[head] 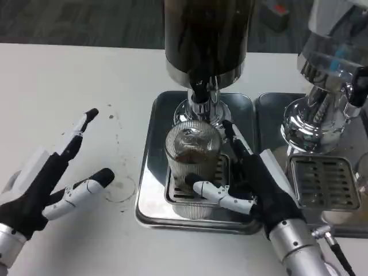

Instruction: Grasp the cup under the faucet to collect the drink, then remove the cup.

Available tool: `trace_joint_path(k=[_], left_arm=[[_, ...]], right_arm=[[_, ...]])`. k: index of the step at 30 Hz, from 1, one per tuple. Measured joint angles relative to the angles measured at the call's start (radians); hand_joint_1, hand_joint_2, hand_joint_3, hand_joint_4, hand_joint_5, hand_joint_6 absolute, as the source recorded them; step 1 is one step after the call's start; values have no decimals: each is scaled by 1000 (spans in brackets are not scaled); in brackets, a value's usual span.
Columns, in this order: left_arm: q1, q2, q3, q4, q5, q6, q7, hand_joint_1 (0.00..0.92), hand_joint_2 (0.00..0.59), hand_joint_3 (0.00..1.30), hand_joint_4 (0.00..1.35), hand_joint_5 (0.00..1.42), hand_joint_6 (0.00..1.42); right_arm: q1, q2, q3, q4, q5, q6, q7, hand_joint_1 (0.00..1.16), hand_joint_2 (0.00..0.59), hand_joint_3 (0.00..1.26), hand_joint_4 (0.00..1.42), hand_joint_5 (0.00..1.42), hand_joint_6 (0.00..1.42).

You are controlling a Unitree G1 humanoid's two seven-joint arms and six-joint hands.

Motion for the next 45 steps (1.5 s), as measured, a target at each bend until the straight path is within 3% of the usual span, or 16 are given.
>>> trace_joint_path(k=[7,21,29,38,45], left_arm=[[6,0,-7,4,-1,0,2,0,127,0,0,0,0],[36,0,-7,1,-6,3,2,0,127,0,0,0,0],[47,-1,-8,-11,-7,13,2,0,128,5,0,0,0],[48,-1,-15,-16,-9,16,1,0,128,16,0,0,0],[58,-1,-18,-23,-12,22,1,0,132,26,0,0,0]], right_arm=[[-24,48,-3,22,1,15,-27,737,166,0,0,0,0],[-74,66,4,97,-1,3,-43,793,160,0,0,0,0],[-90,86,0,161,7,-46,-88,839,160,0,0,0,12],[-119,103,-7,241,20,-117,-109,908,160,0,0,2,133],[-139,110,-10,279,24,-143,-120,926,170,0,1,98,225]])
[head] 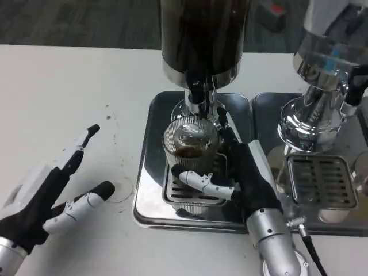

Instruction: Grasp the cup under the faucet to collect the drink, then remove the cup.

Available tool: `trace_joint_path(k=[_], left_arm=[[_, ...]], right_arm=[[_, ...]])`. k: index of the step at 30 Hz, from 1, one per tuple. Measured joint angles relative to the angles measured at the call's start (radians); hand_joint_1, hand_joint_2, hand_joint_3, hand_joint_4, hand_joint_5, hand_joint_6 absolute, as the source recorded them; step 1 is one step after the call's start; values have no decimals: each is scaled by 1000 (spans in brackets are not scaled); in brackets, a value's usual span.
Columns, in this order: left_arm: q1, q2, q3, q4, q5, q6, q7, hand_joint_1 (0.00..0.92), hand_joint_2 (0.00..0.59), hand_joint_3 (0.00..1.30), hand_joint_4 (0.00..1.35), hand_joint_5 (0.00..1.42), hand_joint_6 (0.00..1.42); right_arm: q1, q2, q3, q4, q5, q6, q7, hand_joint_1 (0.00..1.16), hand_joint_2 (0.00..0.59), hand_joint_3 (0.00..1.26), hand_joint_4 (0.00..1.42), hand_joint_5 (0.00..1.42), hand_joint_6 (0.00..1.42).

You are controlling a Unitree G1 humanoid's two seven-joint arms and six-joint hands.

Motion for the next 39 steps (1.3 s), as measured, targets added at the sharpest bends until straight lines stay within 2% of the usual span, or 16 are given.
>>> trace_joint_path(k=[10,23,31,39], left_arm=[[20,0,0,-15,-5,7,0,0,134,36,0,0,0],[25,0,2,-24,-8,10,0,0,135,46,0,0,0],[28,0,8,-31,-13,12,0,0,135,46,0,0,0],[29,0,9,-31,-33,13,0,0,135,46,0,0,0]], right_arm=[[-9,1,5,6,-2,-2,-9,936,181,5,109,212,362],[-16,1,7,12,16,-4,-8,946,193,253,272,312,479],[-26,2,5,27,24,-12,-15,966,216,388,456,411,564],[-29,2,2,44,37,-31,-44,985,210,453,552,492,638]])
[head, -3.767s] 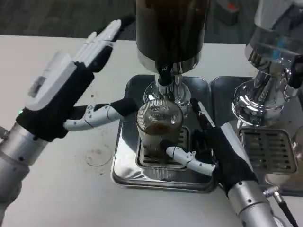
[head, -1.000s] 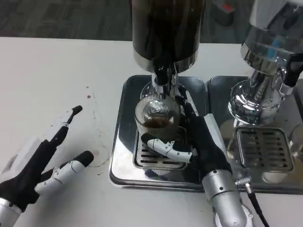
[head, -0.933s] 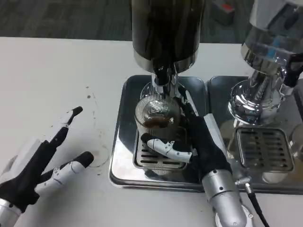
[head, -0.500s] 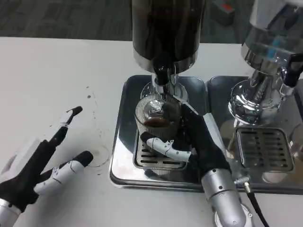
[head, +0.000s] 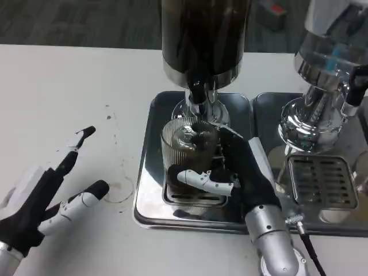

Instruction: Grasp the cup under the faucet to collect the drink, then remove the cup.

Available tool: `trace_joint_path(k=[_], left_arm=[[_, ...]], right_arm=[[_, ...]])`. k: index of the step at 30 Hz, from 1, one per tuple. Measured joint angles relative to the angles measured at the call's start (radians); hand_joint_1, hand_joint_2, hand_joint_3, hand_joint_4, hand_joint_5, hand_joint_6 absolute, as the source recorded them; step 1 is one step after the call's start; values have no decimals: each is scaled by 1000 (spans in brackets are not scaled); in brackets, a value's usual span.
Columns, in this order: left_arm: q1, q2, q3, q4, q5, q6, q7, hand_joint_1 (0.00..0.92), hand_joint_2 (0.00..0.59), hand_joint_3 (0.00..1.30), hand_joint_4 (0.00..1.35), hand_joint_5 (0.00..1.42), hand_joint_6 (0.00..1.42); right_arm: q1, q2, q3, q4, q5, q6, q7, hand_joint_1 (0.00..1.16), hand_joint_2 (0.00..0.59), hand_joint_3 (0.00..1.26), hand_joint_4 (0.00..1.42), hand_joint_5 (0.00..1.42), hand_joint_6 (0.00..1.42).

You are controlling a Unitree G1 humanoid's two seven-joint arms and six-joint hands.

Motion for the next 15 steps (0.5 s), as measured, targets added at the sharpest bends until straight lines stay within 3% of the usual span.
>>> trace_joint_path(k=[15], left_arm=[[-2,0,-2,0,0,3,-1,0,135,46,0,0,0]], right_arm=[[7,0,-5,1,16,-12,-44,1027,186,483,610,591,761]])
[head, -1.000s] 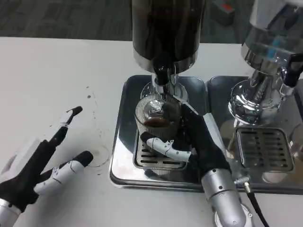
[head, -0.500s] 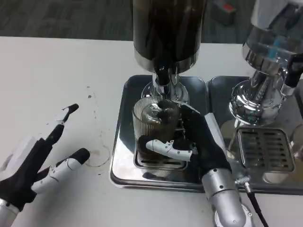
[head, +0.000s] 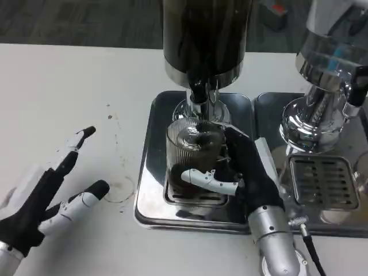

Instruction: Grasp the cup under the faucet to collect the drink, then remove the cup.

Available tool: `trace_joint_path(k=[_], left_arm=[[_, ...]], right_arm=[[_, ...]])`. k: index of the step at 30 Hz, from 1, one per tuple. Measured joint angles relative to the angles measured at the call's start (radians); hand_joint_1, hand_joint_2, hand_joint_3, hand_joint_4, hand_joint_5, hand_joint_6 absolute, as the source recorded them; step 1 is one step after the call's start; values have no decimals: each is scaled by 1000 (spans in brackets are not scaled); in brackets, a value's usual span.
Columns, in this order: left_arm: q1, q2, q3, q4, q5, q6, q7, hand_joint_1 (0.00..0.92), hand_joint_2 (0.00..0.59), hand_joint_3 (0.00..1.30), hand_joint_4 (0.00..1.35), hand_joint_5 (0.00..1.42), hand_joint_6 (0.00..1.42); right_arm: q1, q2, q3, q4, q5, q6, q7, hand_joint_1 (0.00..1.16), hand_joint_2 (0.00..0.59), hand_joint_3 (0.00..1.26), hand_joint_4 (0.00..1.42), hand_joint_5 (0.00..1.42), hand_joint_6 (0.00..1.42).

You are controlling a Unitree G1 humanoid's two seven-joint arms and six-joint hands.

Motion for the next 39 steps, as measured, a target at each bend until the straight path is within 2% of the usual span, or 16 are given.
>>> trace_joint_path(k=[8,13,25,33,39], left_arm=[[-9,0,-6,4,0,0,-10,0,135,46,0,0,0],[-24,-2,-28,20,0,0,-18,0,135,46,0,0,0],[-48,-10,-60,57,0,-1,-33,0,135,46,0,0,0],[-60,-10,-69,58,9,2,-24,0,146,38,0,0,0],[-59,-5,-67,29,54,35,30,0,142,22,0,0,0]], right_arm=[[20,0,0,-15,-6,-5,-39,1041,188,497,619,635,825],[50,-2,0,-49,-38,-16,-64,1043,188,497,619,636,829],[143,-5,10,-156,-64,-21,-66,1052,190,497,614,645,856],[199,-6,12,-220,-72,-20,-43,1090,191,497,596,654,868],[241,-27,6,-293,-56,-13,30,1092,188,497,595,654,879]])
